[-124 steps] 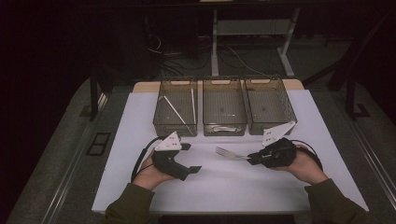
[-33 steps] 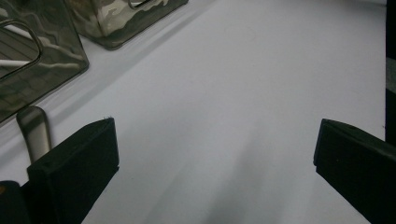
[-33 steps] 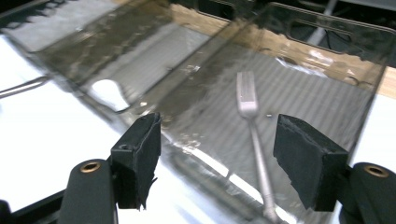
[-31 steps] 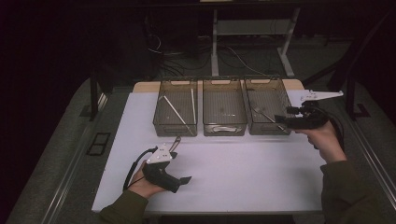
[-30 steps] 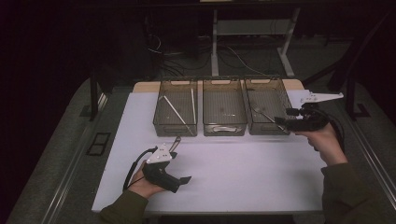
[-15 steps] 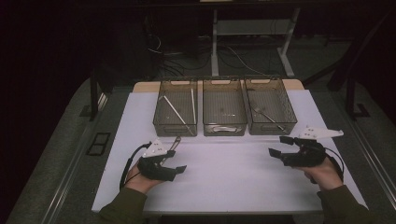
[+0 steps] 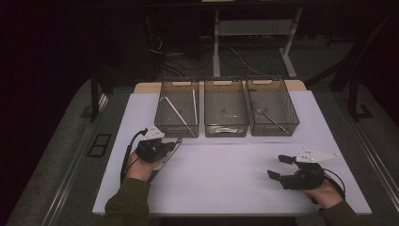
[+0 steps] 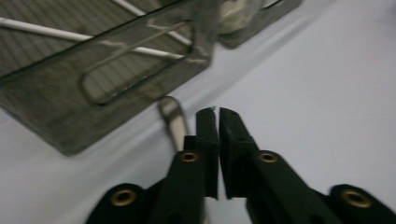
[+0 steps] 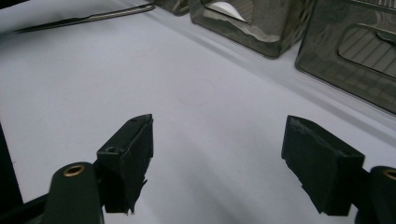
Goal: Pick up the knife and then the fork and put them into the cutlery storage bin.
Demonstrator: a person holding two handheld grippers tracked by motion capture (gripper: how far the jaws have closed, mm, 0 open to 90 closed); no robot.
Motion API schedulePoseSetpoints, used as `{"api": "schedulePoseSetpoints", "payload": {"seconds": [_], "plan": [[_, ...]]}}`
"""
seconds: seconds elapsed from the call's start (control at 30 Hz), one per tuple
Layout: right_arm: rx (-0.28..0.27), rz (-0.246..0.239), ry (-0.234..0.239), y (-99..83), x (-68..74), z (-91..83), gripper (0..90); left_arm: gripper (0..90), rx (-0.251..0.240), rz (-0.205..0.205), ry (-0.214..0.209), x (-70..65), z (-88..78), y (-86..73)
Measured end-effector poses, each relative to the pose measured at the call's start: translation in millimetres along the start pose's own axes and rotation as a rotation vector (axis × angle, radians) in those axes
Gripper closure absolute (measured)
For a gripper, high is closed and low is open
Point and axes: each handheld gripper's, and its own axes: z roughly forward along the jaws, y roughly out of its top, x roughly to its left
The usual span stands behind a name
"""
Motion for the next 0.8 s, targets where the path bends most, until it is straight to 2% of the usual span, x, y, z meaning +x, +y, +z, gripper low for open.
{"api": "schedulePoseSetpoints", "payload": {"seconds": [0.17, 0.27, 0.37, 0.43, 0.57, 0.8], "plan": [[0.004, 0.004, 0.001, -0.6, 0.1, 2.2, 24.7, 88.5, 0.048, -0.028, 0.038, 14.6, 20.7, 4.5], [0.0, 0.005, 0.002, -0.9, -0.7, 2.0, 24.7, 88.5, 0.085, -0.042, 0.04, 18.5, 31.6, 2.6], [-0.003, 0.007, 0.003, -0.9, -1.7, 1.5, 24.7, 88.4, 0.125, -0.034, 0.033, 21.6, 36.8, 0.2], [-0.001, 0.009, 0.003, -0.8, -1.7, 1.5, 24.7, 88.5, 0.124, -0.033, 0.025, 21.3, 38.1, -0.6], [-0.001, 0.006, 0.007, -0.6, -0.9, 2.0, 24.7, 88.5, 0.123, -0.023, -0.033, 17.5, 40.1, -0.2], [0.0, 0.009, 0.01, -0.8, -1.3, 1.9, 24.7, 88.5, 0.137, 0.039, -0.131, 0.6, 44.0, 3.3]]}}
